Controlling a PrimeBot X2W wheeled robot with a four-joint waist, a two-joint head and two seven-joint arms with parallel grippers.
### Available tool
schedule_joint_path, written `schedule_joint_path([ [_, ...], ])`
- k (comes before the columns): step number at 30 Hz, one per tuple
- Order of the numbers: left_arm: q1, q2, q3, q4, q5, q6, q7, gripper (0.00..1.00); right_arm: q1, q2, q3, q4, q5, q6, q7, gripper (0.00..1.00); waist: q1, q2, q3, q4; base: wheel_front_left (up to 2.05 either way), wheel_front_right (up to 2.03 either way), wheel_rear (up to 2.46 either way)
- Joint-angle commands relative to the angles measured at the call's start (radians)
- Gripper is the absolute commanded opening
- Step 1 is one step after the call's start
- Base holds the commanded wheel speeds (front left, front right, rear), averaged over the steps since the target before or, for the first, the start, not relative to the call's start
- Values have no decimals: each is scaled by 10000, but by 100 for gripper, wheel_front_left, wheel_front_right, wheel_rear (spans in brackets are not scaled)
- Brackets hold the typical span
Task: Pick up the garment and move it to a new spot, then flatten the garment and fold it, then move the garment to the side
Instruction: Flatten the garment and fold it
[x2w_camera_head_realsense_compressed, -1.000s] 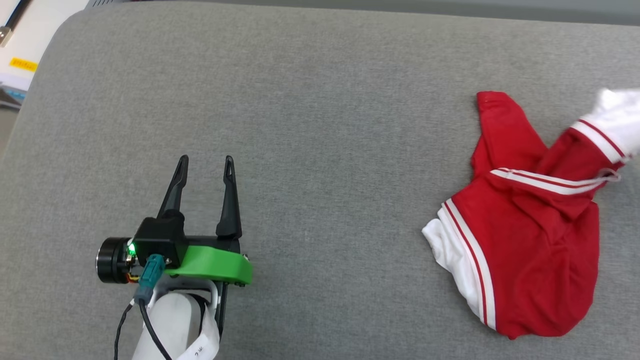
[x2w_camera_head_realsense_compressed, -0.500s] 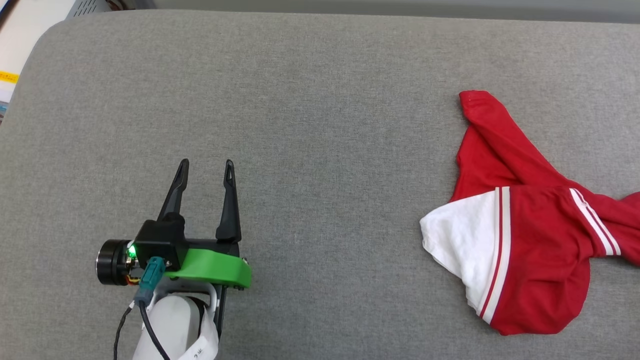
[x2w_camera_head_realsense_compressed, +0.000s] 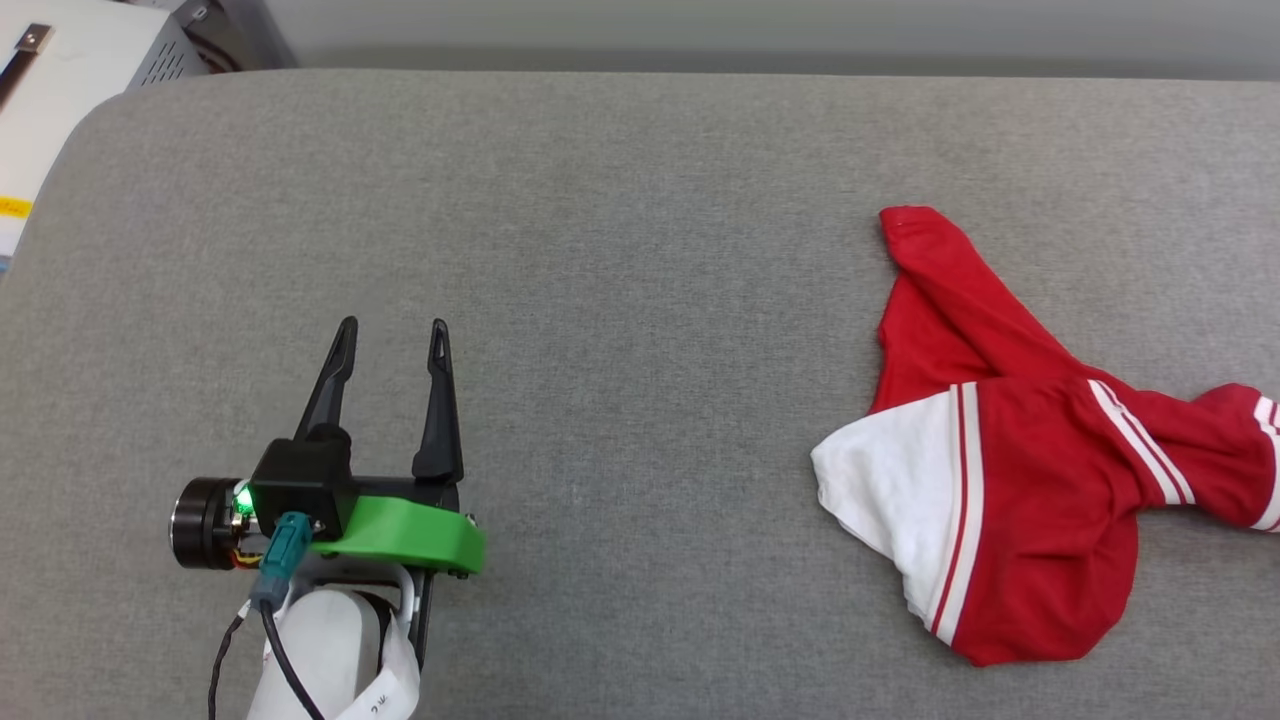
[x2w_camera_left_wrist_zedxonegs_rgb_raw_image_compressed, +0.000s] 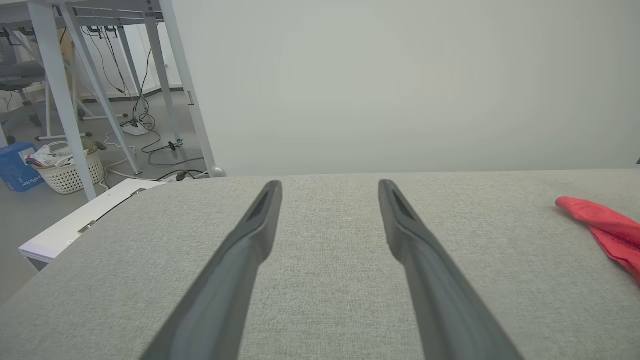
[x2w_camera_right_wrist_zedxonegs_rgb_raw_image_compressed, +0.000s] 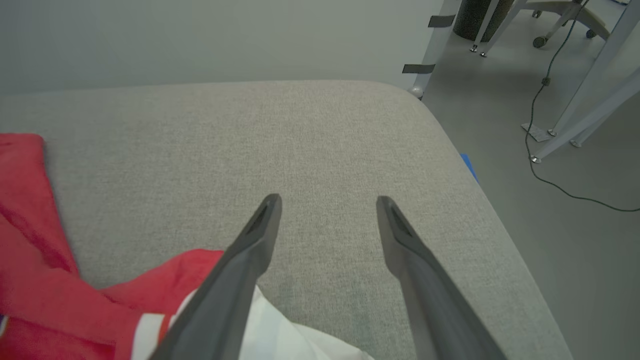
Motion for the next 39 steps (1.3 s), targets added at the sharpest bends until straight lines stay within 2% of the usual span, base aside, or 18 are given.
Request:
schedule_joint_path([
  [1,-95,39,43,-47,92,-95,-57,100,-43,383,-755,-516,-738,-7,-84,100,0,-1,-163,-183,0,0,0],
  [3,-198,61,51,-60,87,-190,-57,100,235,920,-1818,-1301,-1709,-7,-85,100,0,-1,-207,-238,0,0,0],
  [6,-470,138,2,-33,84,-386,-57,100,1031,2129,-3418,-2963,-3386,-7,-87,100,0,-1,-265,-312,0,0,0],
  [8,-713,205,-79,4,66,-523,-57,100,1577,2944,-4124,-4102,-4281,-7,-87,100,0,-1,-281,-354,0,0,0],
  [10,-1021,280,-218,114,6,-666,-57,100,2048,3695,-4630,-5174,-4986,-7,-88,100,0,-1,-284,-396,0,0,0],
  [13,-1658,471,-695,502,-169,-875,-57,100,2640,4604,-4869,-6596,-5758,-7,-88,100,0,-1,-277,-459,0,0,0],
  [15,-2191,594,-1169,865,-411,-951,-38,100,2957,4988,-4794,-7303,-6082,-7,-87,100,0,-1,-265,-511,0,0,0],
  [18,-3208,970,-2353,1289,-796,-987,514,100,3312,5305,-4498,-8010,-6449,-7,-86,100,0,-1,-208,-651,0,0,0],
  [20,-3959,1232,-3412,1435,-1484,-991,1154,100,3421,5479,-4344,-8263,-6450,-7,-87,100,0,-1,-131,-766,0,0,0],
  [27,-6470,1997,-7151,1696,-4753,-995,4835,100,3334,5642,-4032,-8395,-6638,-7,-88,100,0,-1,262,-1179,0,0,0],
  [33,-7923,2193,-9725,1997,-6916,-996,7617,100,2923,5752,-3782,-8308,-6761,-7,-88,100,0,-1,714,-1568,0,0,0],
  [36,-8493,2271,-10869,2205,-7391,-996,8395,100,2658,5798,-3661,-8249,-6815,-7,-89,100,0,-1,974,-1796,0,0,0],
  [39,-8875,2298,-11750,2559,-7658,-996,8721,100,2371,5880,-3496,-8210,-6872,-7,-89,100,0,-1,1269,-2050,0,0,0],
])
